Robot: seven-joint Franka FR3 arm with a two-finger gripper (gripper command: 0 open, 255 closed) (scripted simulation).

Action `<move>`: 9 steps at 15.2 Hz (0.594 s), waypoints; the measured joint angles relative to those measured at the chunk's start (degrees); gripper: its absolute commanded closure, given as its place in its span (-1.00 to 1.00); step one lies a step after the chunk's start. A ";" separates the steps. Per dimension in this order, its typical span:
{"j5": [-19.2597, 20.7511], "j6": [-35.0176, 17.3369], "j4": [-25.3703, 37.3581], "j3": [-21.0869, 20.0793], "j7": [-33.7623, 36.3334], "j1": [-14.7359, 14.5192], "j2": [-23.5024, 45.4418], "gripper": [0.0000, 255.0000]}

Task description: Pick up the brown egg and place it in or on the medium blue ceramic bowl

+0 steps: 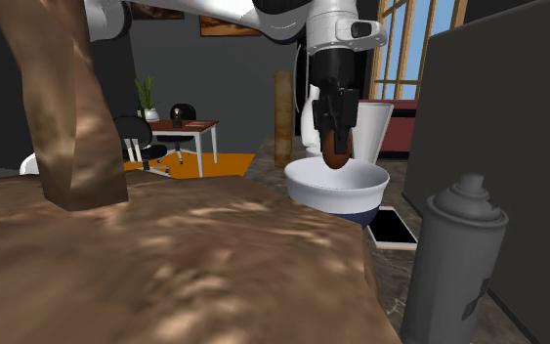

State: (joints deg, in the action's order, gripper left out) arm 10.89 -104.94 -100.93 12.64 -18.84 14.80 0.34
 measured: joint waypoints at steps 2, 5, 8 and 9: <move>0.00 -0.01 0.00 0.00 0.00 0.00 0.00 -1.00; 0.00 -0.01 0.00 0.00 0.00 0.00 0.00 -1.00; -0.11 2.19 2.28 -0.03 -0.39 -0.03 0.01 -1.00; -0.07 3.73 3.48 -0.23 -0.24 -0.24 -0.31 -1.00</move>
State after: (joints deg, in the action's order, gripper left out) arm 10.82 -101.21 -97.45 12.41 -19.07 14.56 0.03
